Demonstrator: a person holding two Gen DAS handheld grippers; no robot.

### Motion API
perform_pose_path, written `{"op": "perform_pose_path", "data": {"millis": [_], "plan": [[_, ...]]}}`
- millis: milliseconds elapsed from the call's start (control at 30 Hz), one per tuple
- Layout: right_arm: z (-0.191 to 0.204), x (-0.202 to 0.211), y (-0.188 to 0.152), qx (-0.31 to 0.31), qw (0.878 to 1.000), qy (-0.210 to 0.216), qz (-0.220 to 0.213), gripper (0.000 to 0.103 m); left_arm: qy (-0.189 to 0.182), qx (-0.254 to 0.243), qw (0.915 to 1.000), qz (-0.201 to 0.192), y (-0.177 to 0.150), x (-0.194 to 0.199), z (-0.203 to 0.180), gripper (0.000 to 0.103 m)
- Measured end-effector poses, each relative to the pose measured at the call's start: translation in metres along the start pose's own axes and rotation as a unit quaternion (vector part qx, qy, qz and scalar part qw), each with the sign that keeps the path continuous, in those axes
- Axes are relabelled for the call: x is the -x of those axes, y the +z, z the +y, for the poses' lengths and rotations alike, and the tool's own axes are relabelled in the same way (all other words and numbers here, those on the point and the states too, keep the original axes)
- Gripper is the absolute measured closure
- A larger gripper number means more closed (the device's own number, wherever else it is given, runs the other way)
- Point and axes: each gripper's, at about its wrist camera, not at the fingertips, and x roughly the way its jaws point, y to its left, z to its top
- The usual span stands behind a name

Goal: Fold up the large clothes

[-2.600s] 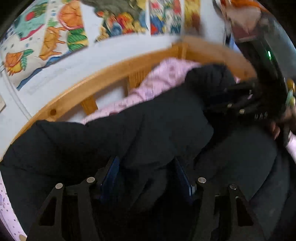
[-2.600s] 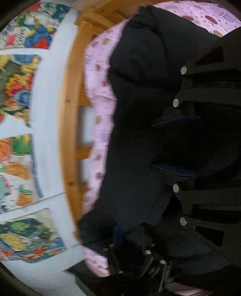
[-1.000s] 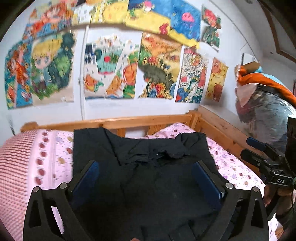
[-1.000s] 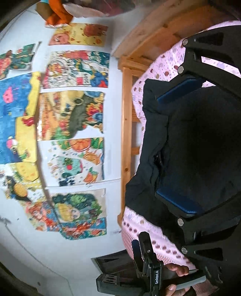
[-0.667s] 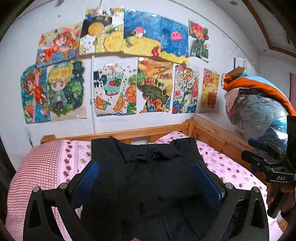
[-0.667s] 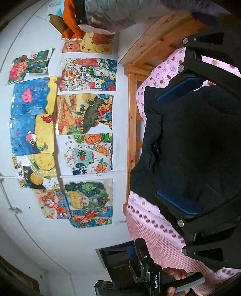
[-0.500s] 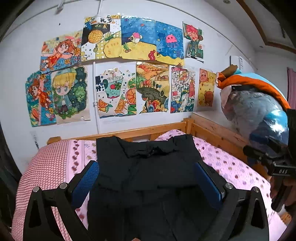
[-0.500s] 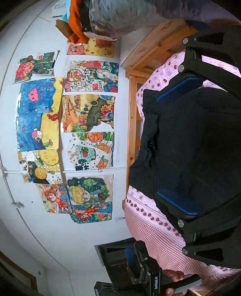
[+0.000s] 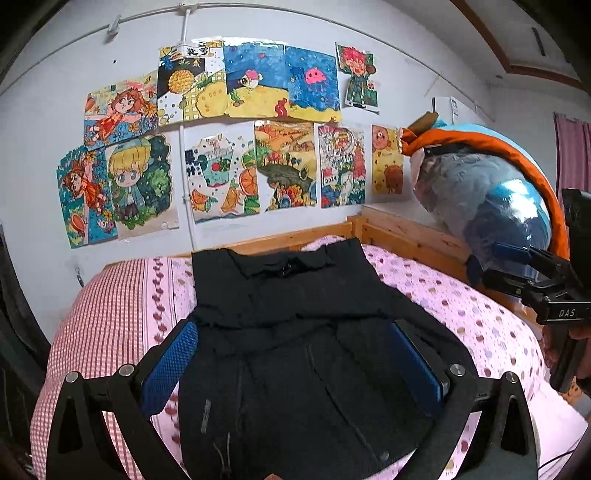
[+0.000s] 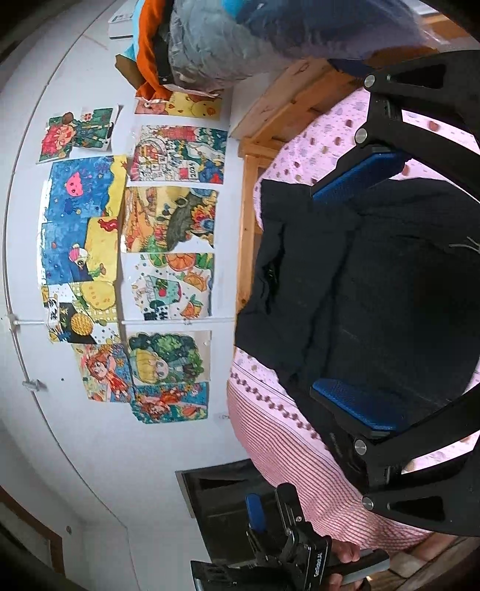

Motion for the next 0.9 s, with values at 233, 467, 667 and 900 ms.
{"op": "perform_pose_path", "data": {"millis": [233,467,667,900], "plan": [[0.007,0.015,-0.032,0.017,1.0,0.002,0.014,0.01,-0.004,-0.013,0.9998,0.012,-0.03,0.006,-0.002,0.0],[0.016,0.022,-0.064,0.05,0.998,0.001,0.04,0.01,-0.016,-0.033,0.9985,0.041,-0.066,0.002,0.009,0.0],[0.017,0.017,-0.095,0.056,0.996,0.003,0.068,0.01,-0.028,-0.069,0.9942,0.078,-0.102,-0.002,0.014,0.0],[0.01,0.005,-0.128,0.036,0.994,-0.002,0.102,0.01,-0.039,-0.106,0.988,0.105,-0.127,-0.006,0.009,0.0]]}}
